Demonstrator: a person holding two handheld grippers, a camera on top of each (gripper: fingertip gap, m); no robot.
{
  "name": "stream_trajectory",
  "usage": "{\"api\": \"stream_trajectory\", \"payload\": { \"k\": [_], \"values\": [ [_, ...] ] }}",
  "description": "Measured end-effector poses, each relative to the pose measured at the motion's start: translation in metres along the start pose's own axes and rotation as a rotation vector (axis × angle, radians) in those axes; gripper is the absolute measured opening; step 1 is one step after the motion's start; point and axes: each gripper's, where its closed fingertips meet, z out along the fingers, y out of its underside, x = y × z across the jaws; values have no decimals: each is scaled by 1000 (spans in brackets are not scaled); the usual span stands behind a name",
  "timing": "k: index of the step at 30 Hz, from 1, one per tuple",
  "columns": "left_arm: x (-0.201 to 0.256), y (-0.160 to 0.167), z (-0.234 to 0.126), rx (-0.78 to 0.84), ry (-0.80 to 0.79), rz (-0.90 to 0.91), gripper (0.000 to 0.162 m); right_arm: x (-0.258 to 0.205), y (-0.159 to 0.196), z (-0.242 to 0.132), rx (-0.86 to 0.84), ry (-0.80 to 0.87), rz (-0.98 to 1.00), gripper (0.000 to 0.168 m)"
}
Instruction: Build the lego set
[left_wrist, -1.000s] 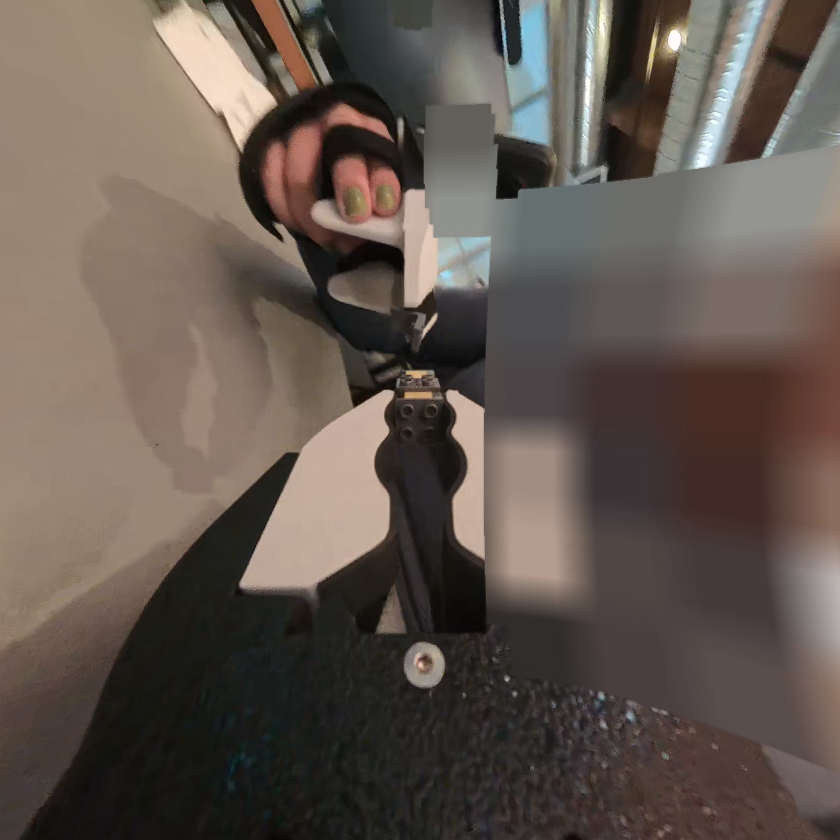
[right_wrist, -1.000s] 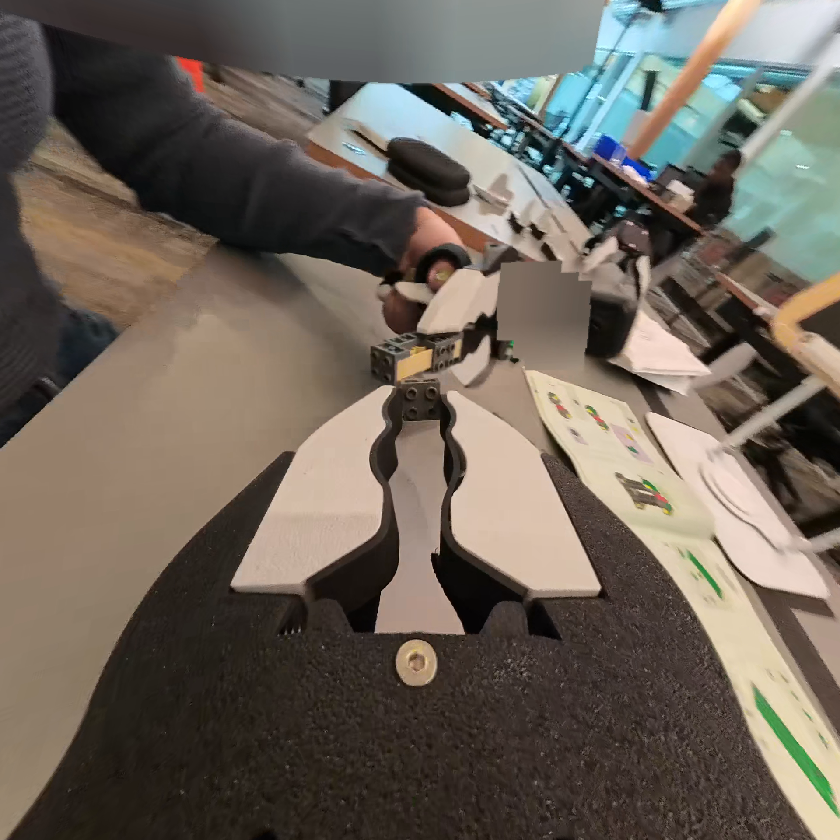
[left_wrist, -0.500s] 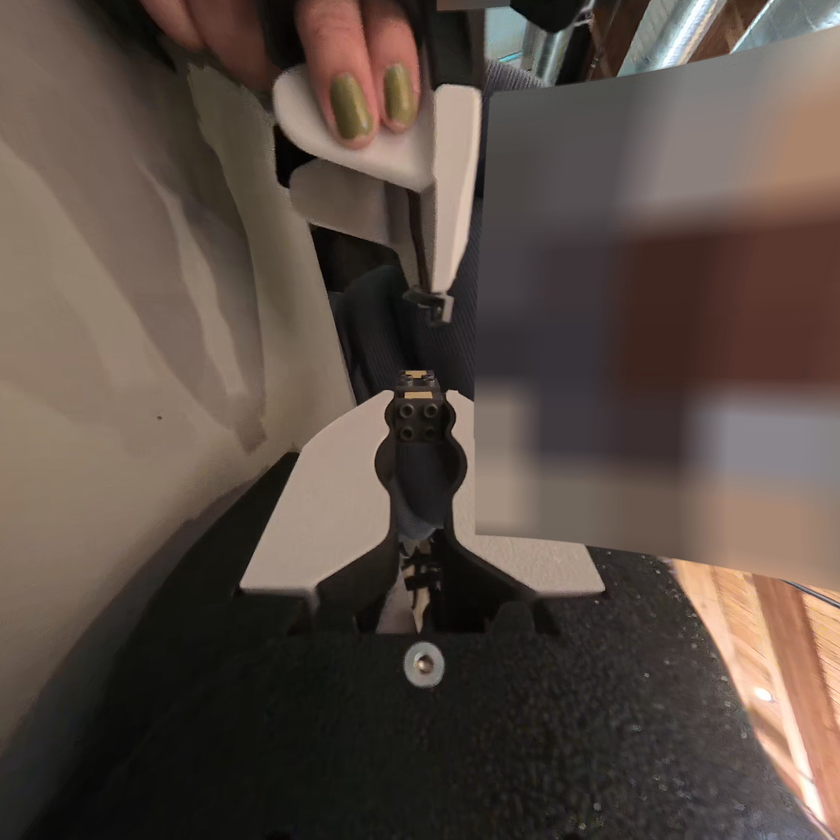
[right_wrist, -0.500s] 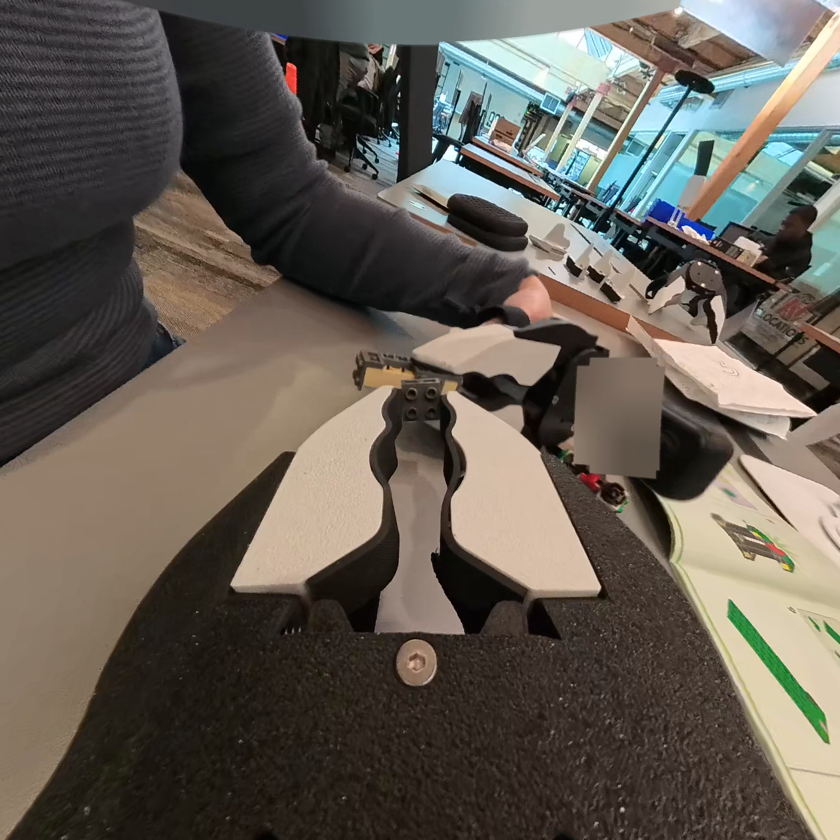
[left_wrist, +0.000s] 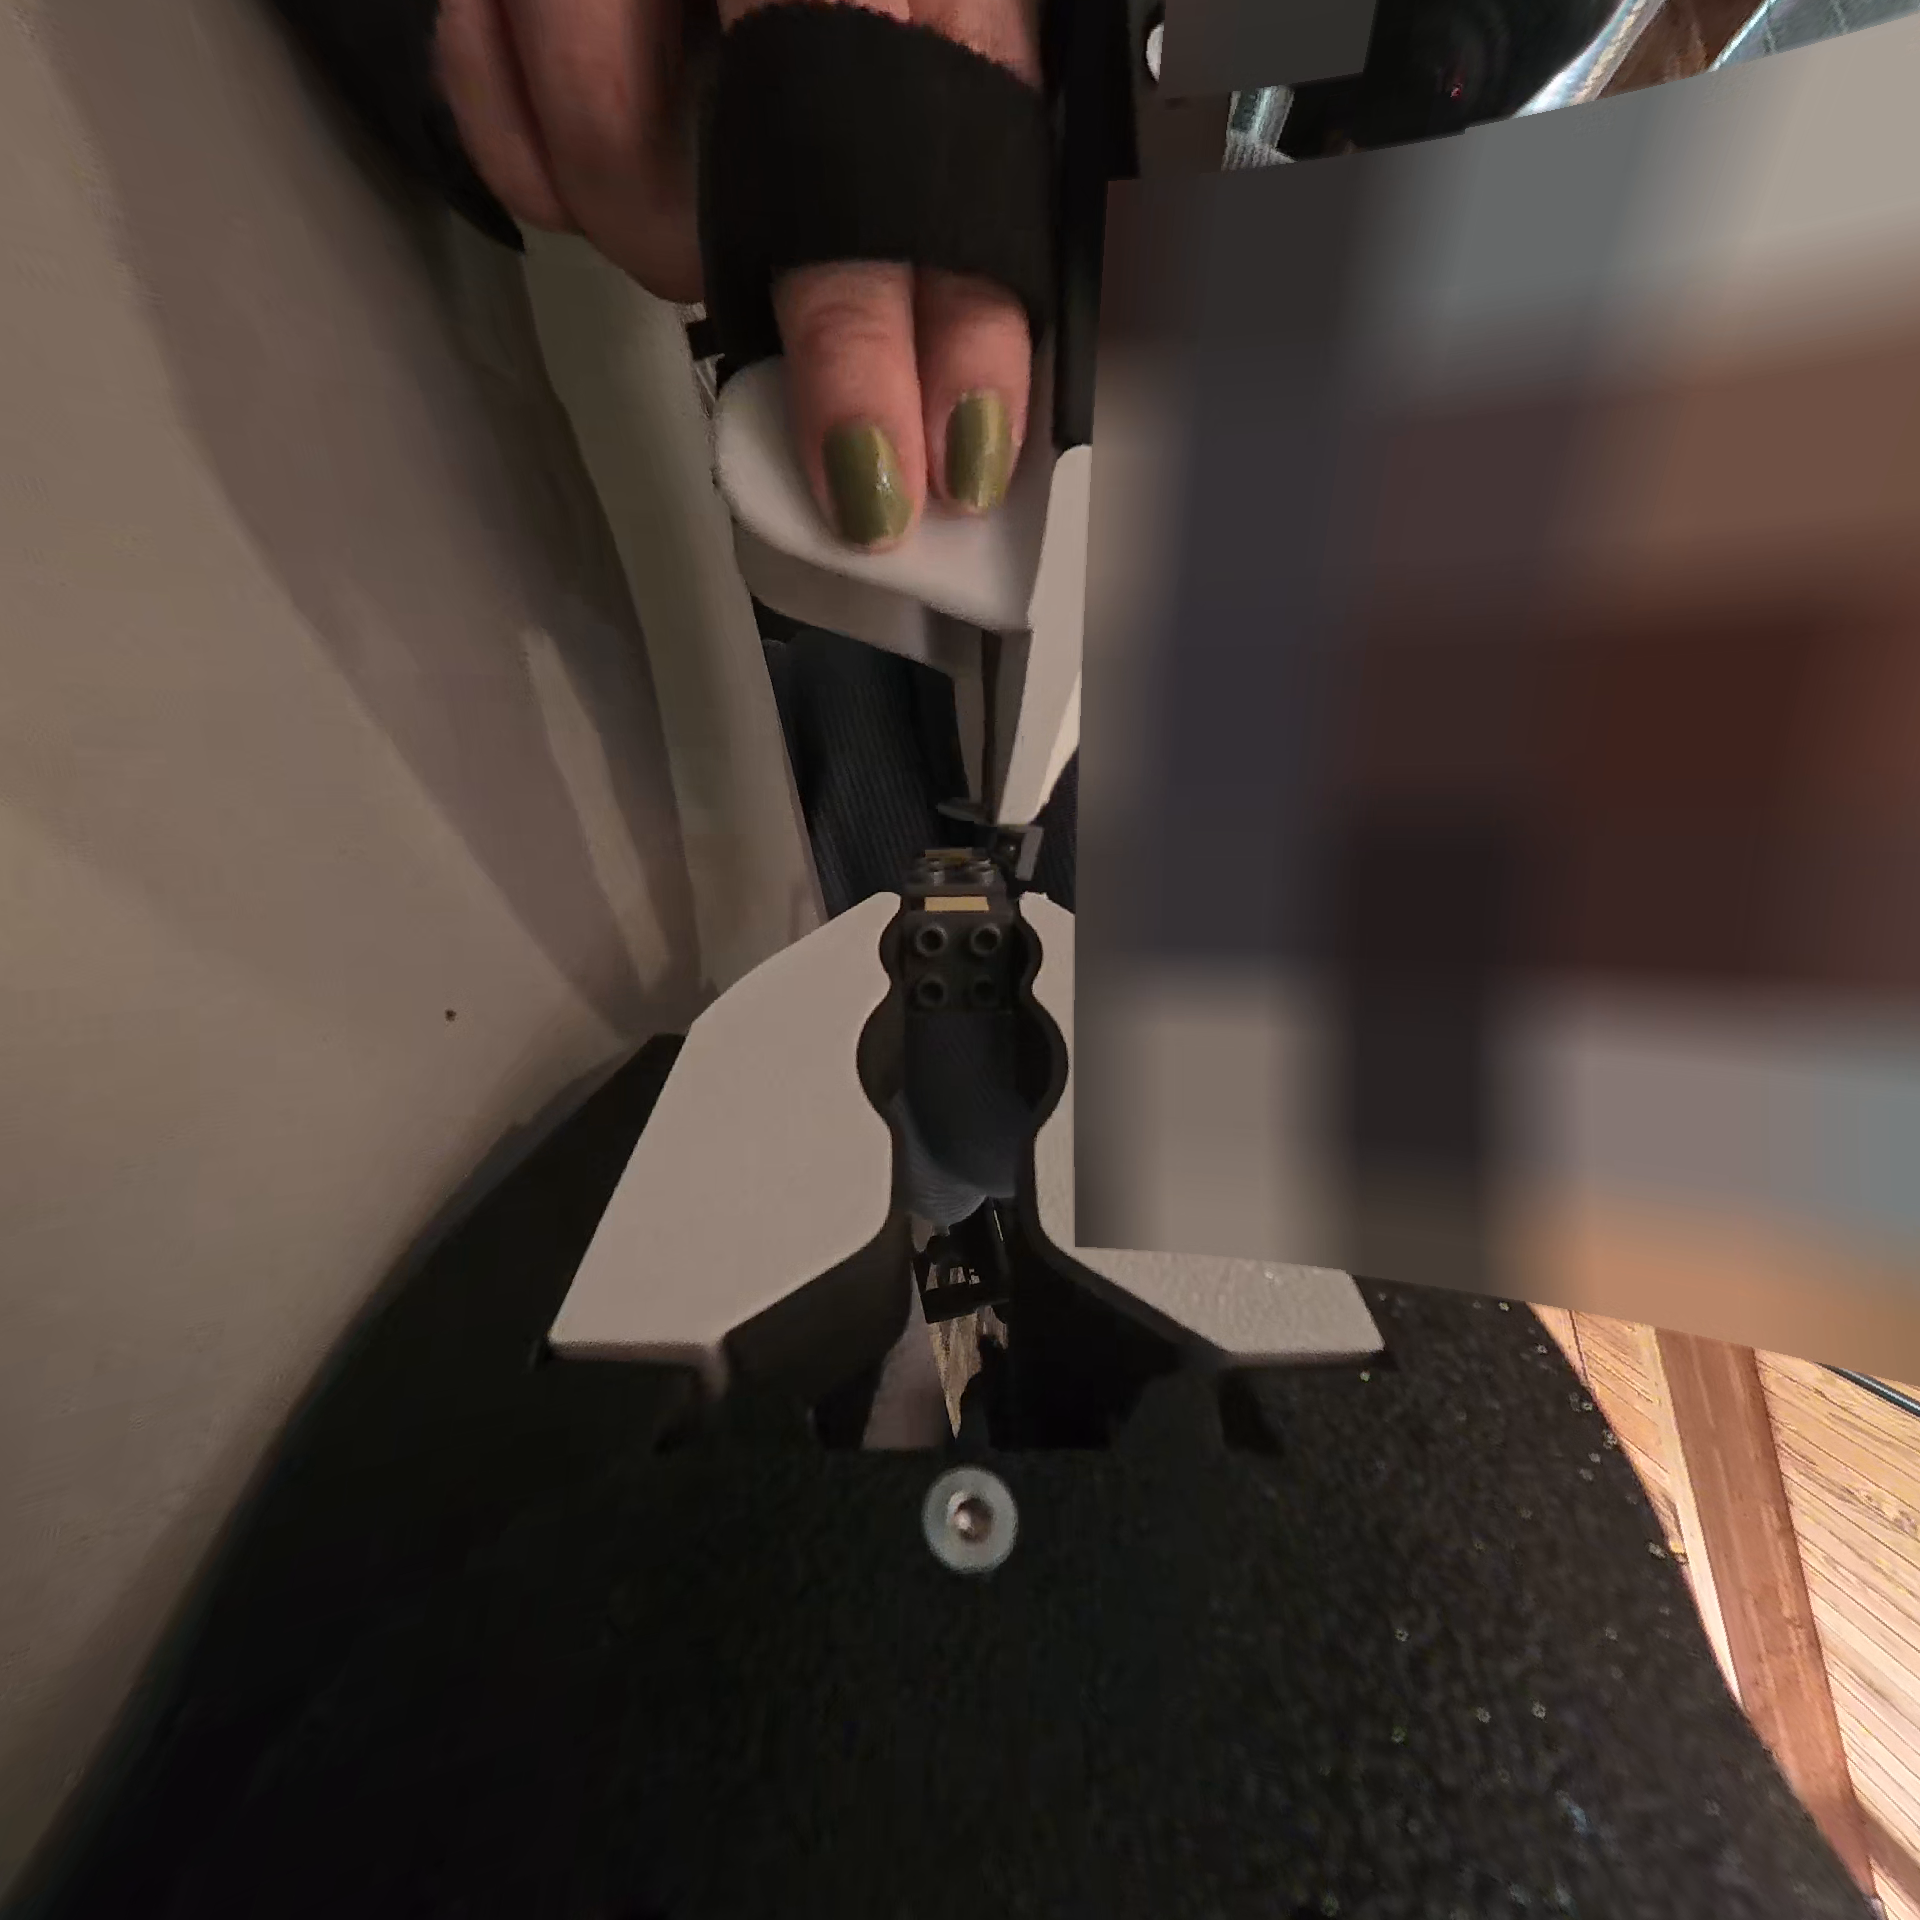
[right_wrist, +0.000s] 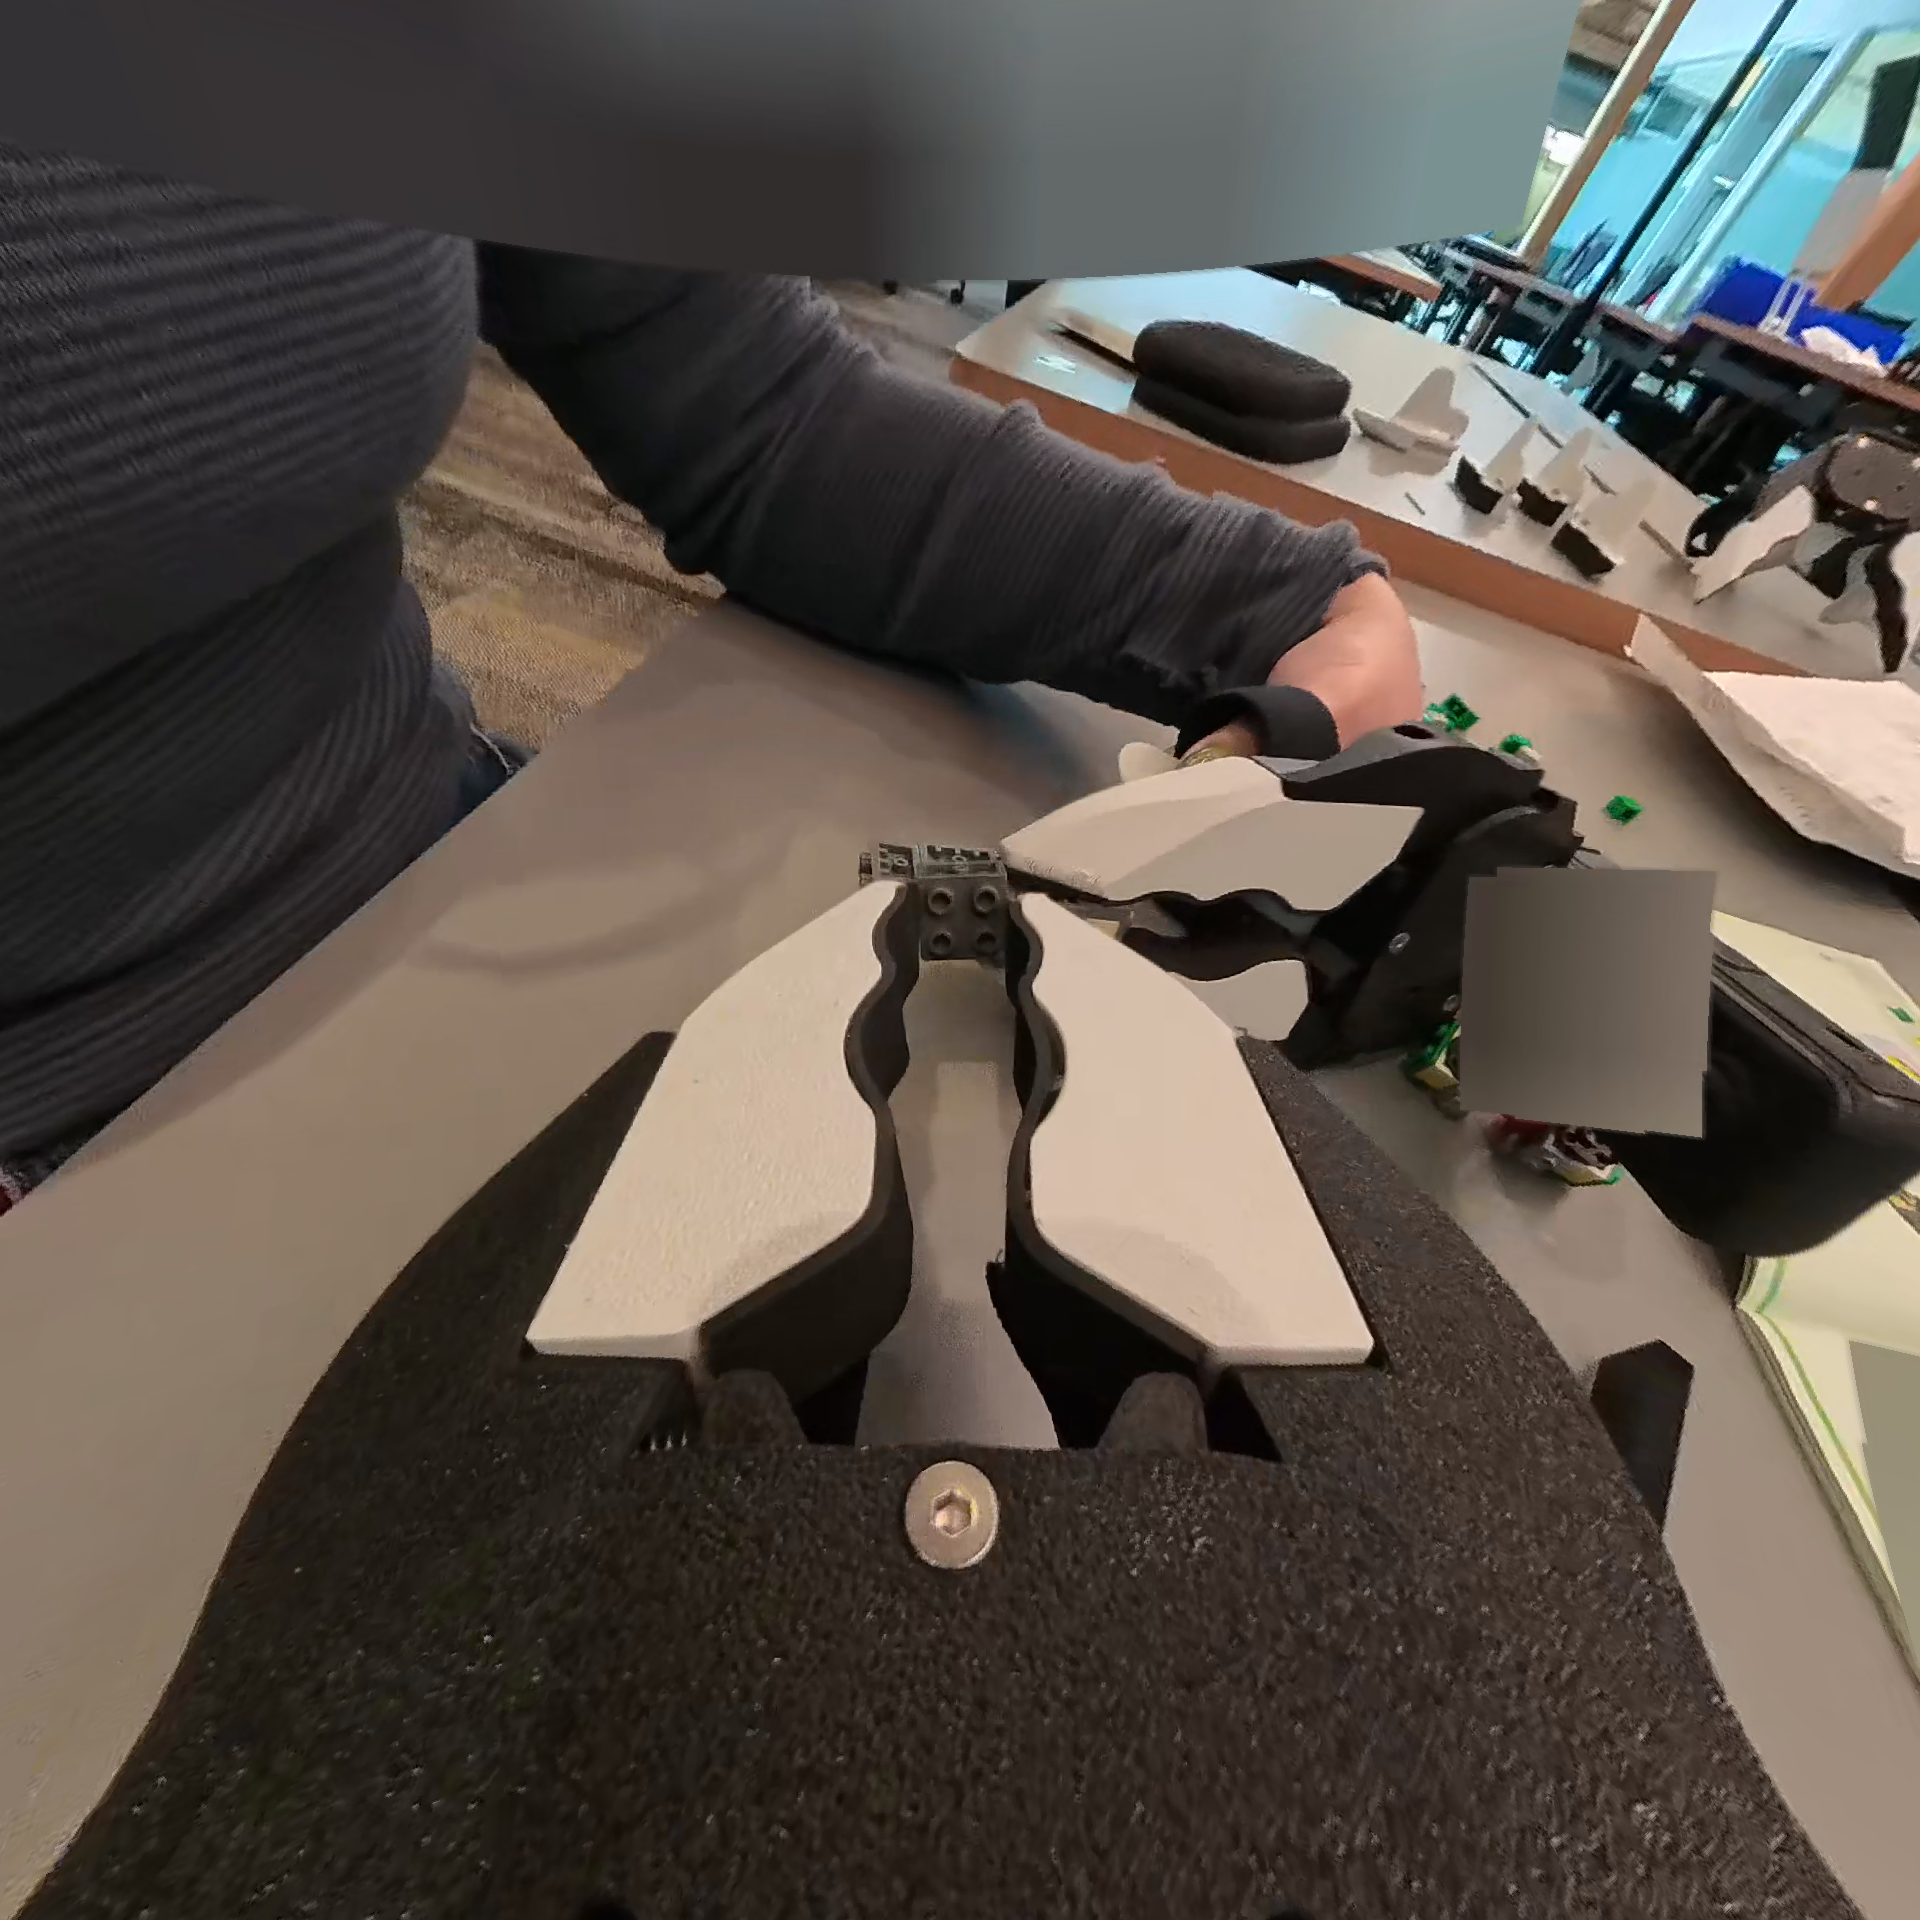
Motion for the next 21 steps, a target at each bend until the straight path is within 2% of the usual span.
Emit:
{"api": "stream_trajectory", "payload": {
  "k": [21],
  "values": [
    [0, -1, 0, 6, 4, 2, 16, 1, 5, 4, -44, -35, 64, 15]
  ]
}}
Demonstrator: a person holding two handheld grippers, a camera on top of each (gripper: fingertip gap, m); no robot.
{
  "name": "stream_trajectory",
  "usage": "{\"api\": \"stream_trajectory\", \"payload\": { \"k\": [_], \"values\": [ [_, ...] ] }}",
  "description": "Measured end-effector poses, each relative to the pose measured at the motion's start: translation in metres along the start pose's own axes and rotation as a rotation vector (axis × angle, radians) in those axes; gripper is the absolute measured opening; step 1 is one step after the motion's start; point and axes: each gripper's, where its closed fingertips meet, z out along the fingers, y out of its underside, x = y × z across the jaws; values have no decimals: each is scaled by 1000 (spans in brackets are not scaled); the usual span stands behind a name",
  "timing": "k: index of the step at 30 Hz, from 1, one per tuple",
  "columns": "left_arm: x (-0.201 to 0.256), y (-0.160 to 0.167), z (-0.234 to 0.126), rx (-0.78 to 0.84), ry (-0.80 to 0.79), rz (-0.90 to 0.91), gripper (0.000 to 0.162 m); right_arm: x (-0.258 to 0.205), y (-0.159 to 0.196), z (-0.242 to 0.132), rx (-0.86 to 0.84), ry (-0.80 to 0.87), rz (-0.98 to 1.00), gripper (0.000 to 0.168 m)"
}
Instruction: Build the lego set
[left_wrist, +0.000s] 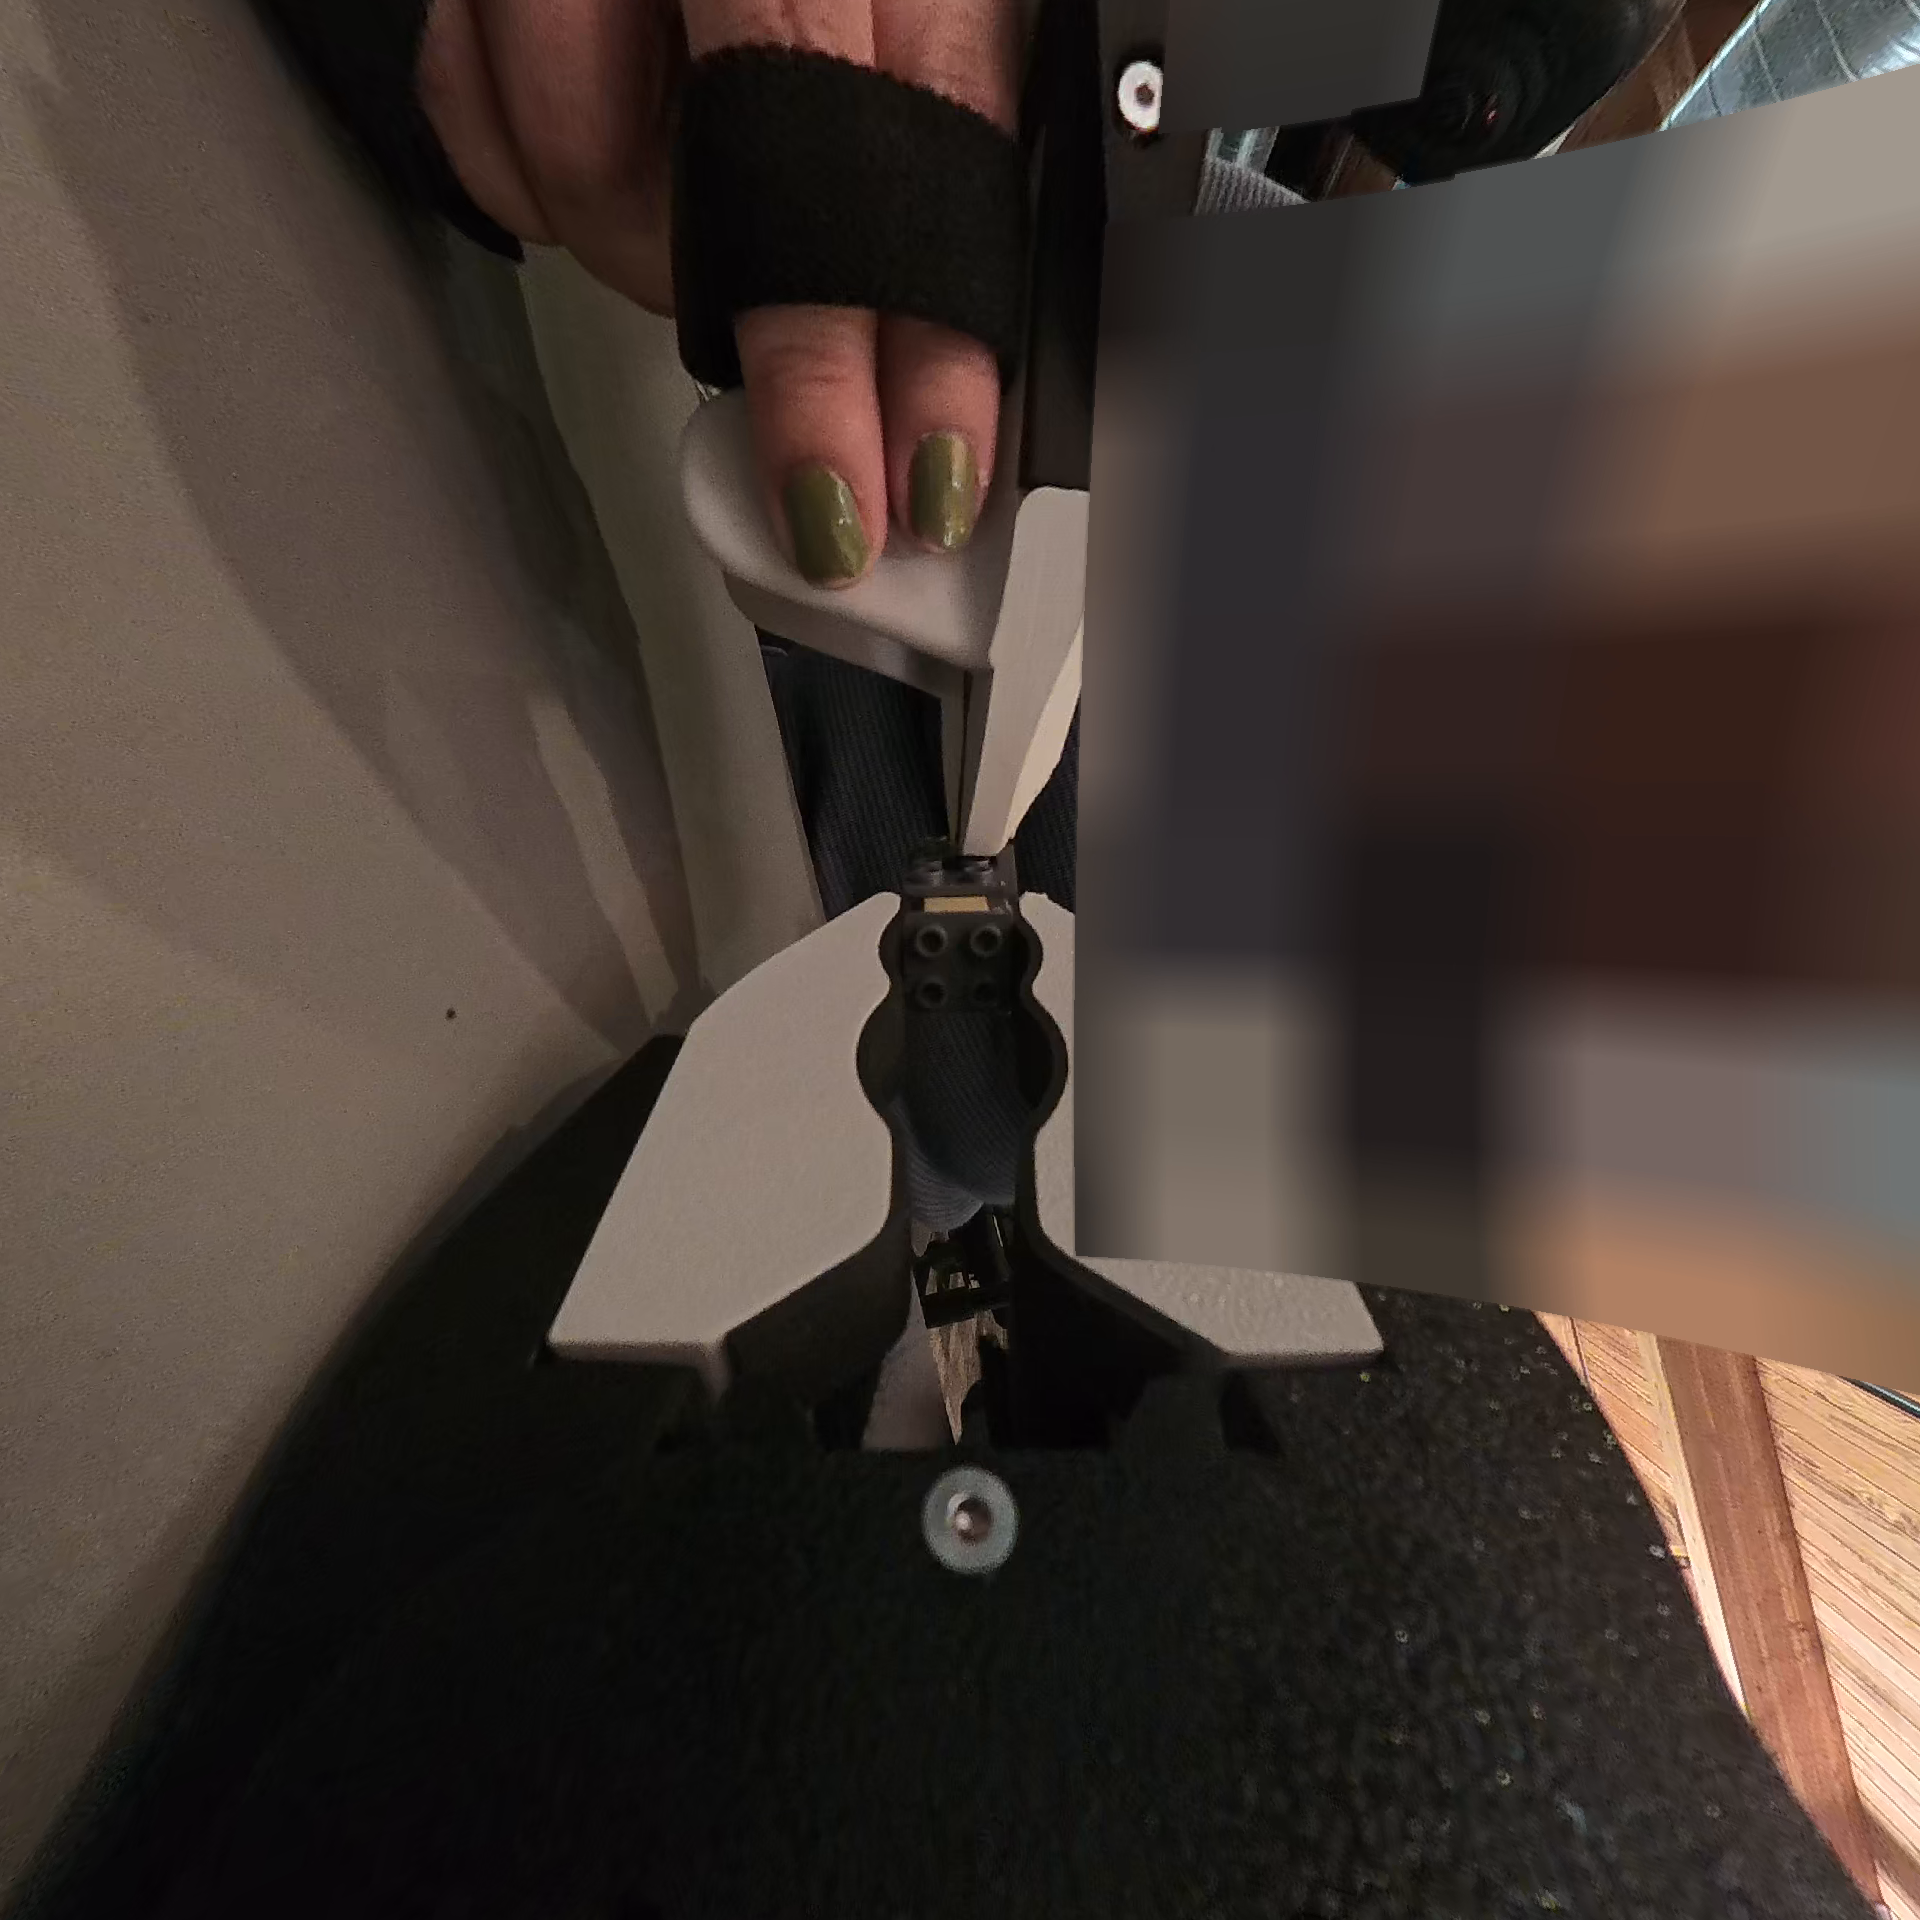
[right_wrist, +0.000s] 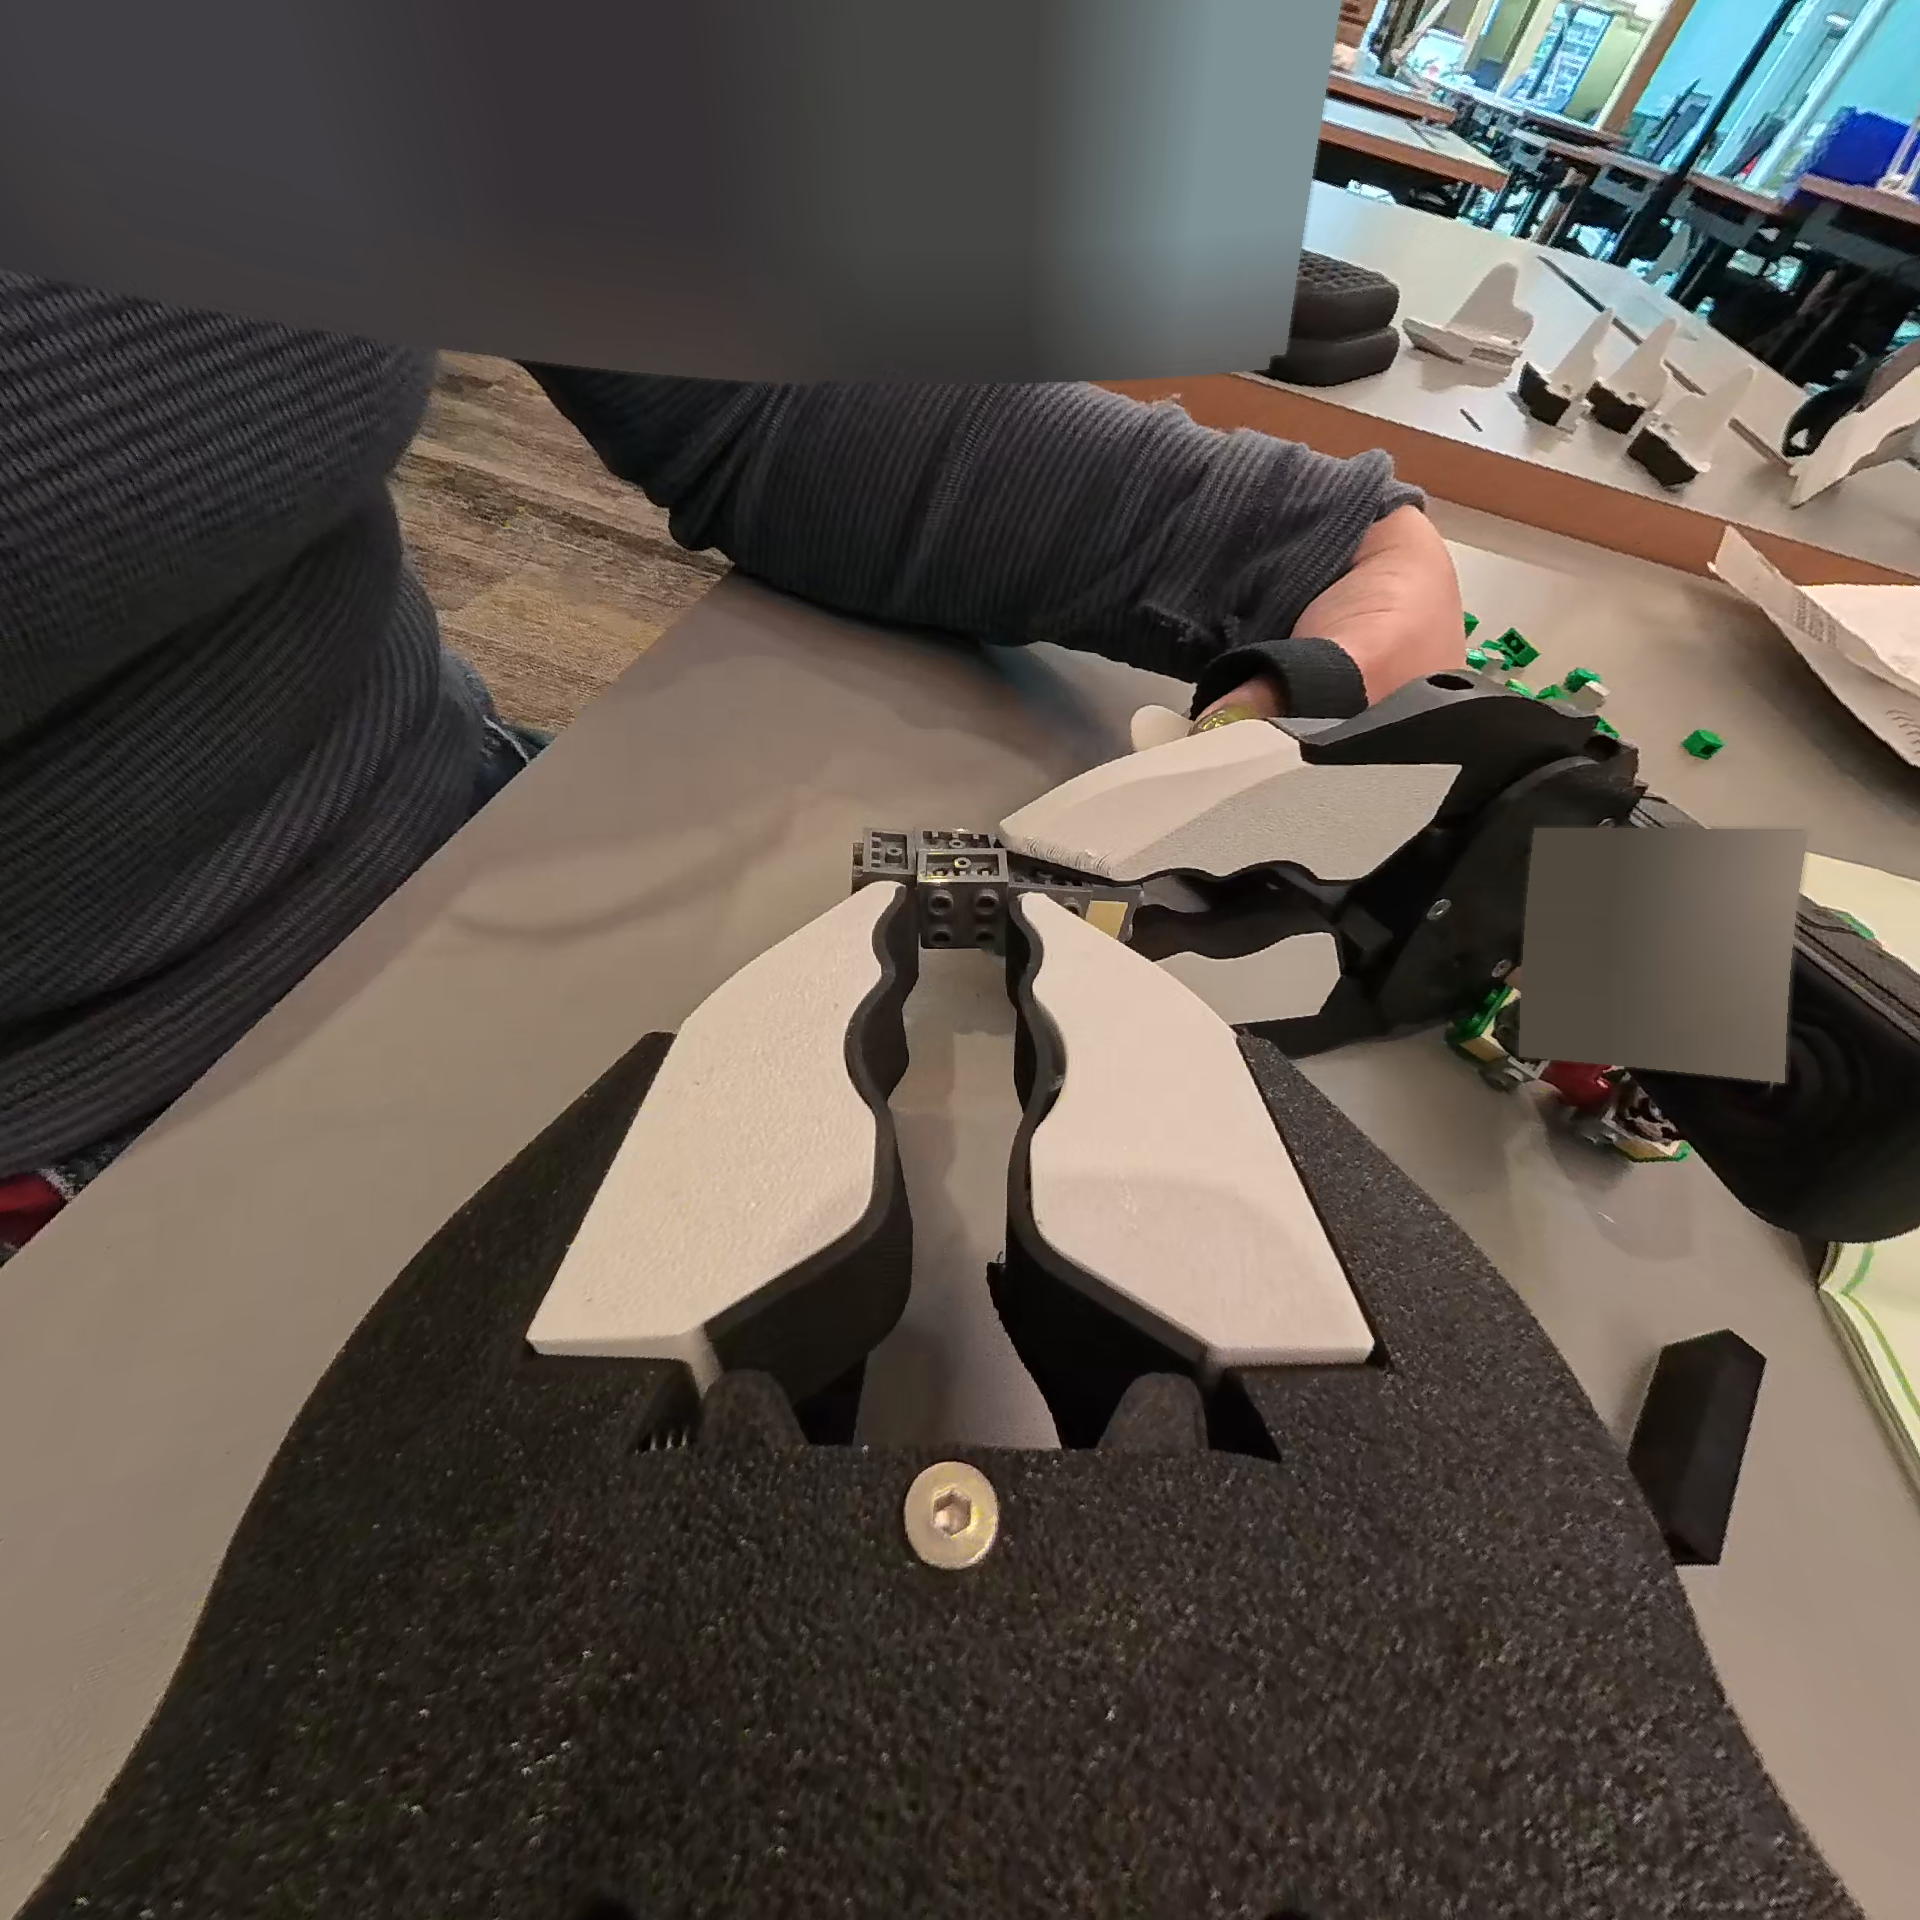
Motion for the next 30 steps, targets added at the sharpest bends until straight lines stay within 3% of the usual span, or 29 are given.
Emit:
{"api": "stream_trajectory", "payload": {
  "k": [30],
  "values": [
    [1, -1, -1, 12, 7, 2, 16, 9, -3, -8, 45, 45, 63, 21]
  ]
}}
